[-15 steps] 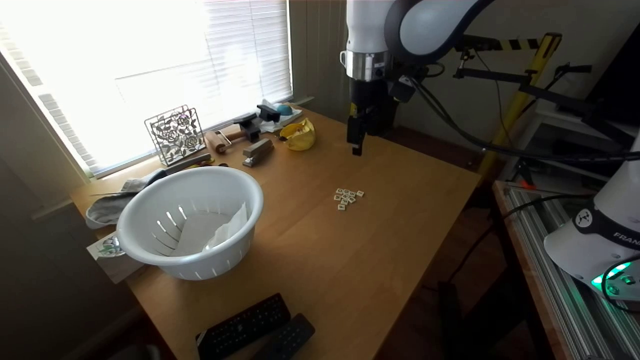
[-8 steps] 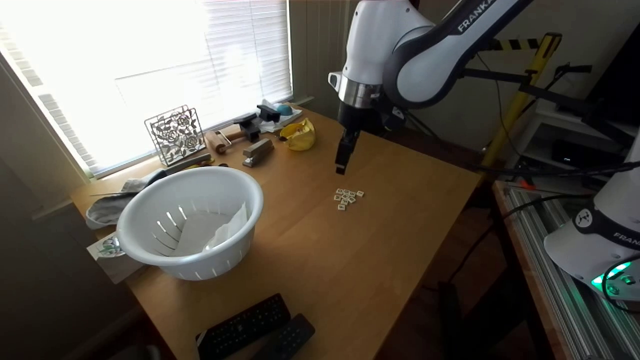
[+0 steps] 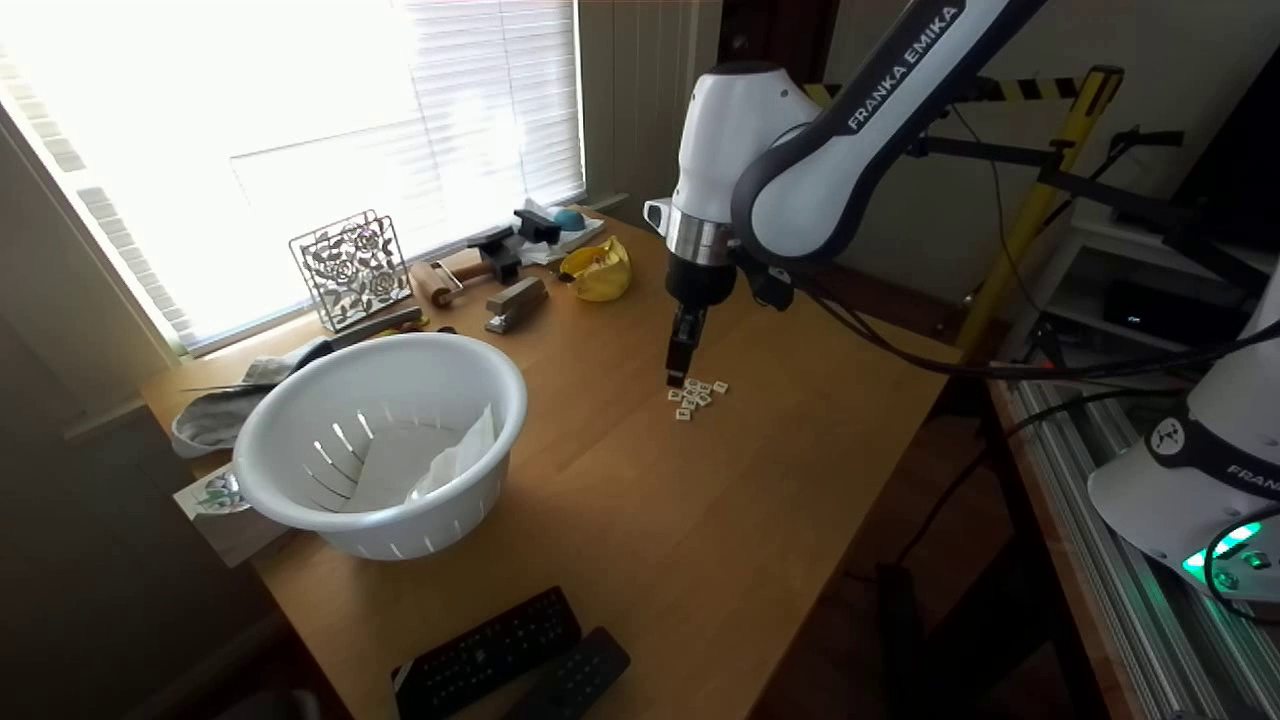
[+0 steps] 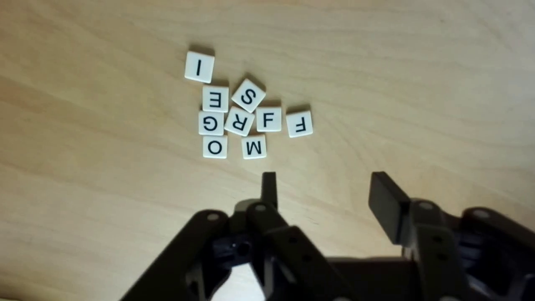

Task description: Create the word 'More' with the tiles.

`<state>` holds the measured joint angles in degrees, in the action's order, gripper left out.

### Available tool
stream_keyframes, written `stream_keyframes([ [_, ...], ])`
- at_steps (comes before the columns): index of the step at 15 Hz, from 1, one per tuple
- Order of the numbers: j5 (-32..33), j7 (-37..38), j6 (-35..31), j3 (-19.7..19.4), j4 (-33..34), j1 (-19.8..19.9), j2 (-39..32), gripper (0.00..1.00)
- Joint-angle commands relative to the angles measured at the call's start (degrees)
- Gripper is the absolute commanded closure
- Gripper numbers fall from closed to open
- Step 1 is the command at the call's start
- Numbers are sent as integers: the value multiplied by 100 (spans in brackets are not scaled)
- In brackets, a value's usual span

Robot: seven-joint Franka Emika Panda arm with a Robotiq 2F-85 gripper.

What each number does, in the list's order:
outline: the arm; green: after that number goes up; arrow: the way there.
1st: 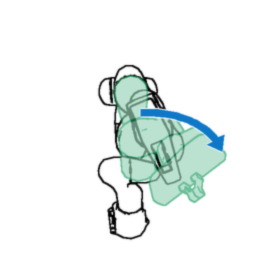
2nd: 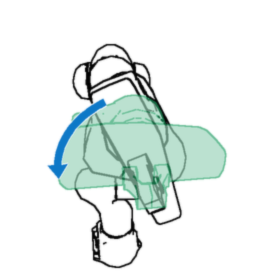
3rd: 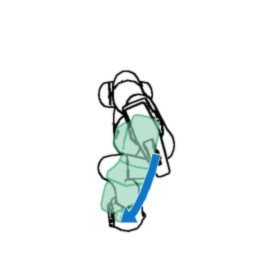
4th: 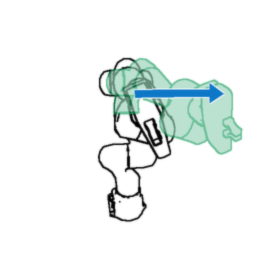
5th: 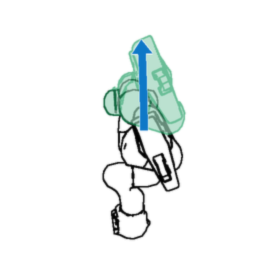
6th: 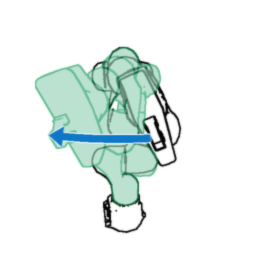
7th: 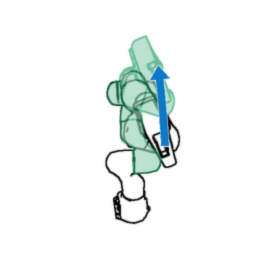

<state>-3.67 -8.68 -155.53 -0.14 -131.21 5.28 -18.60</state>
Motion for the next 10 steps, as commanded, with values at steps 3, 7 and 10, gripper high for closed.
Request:
stream_keyframes([
  [3, -76, -135, -81, 62, 504, 170, -651, 84],
  [7, -16, -103, -70, 41, 718, 224, -959, 100],
  [10, 37, -58, -83, -3, 828, 228, -1139, 100],
])
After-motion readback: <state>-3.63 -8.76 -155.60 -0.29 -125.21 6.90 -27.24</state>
